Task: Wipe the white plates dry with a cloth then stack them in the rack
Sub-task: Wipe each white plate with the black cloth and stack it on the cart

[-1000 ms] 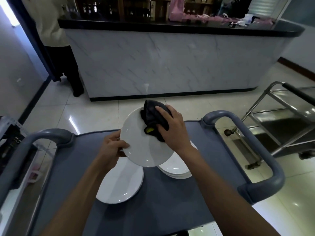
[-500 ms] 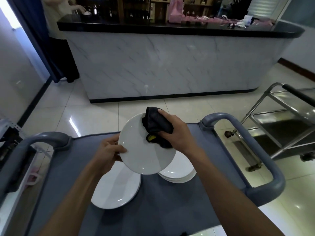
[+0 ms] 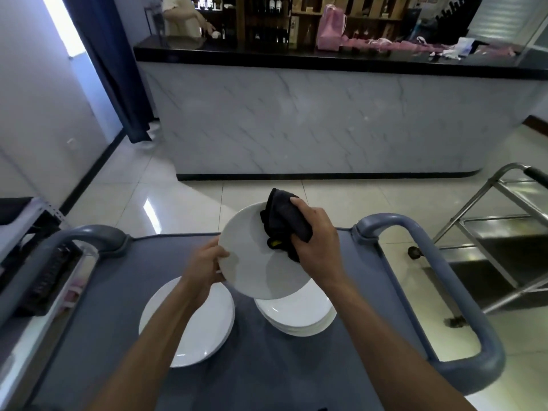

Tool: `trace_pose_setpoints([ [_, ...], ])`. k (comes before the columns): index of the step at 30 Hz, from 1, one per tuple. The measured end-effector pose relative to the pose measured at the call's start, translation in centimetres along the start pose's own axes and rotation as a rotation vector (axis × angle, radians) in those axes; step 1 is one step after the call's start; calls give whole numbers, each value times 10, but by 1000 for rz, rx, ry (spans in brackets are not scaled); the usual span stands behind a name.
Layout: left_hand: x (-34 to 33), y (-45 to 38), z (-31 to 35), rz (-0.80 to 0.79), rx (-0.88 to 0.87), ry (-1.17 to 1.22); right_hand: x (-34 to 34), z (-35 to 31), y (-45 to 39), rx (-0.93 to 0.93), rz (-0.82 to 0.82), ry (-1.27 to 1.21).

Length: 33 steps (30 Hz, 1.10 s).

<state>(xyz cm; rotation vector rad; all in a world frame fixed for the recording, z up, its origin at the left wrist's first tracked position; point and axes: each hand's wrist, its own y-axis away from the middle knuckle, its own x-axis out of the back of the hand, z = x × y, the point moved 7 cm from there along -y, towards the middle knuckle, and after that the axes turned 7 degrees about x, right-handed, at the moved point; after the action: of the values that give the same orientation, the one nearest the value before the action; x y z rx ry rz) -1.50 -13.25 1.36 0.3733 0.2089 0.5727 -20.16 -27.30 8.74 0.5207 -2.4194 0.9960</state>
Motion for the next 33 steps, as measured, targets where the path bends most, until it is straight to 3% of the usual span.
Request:
trace_pose_setpoints([
  [4,-14,5,-8,72,63,158,9,1,-2,68,24,24],
  [8,-36,7,-12,-44,81,428,17,3,2,168,51,45],
  [14,-48,0,-34,36,334,220,28,8,11,342,98,121],
  [18,-57,7,-39,-36,458,222,41,9,19,437,125,129],
  [33,-71,18,-54,-67,575,143,49,17,43,541,78,69],
])
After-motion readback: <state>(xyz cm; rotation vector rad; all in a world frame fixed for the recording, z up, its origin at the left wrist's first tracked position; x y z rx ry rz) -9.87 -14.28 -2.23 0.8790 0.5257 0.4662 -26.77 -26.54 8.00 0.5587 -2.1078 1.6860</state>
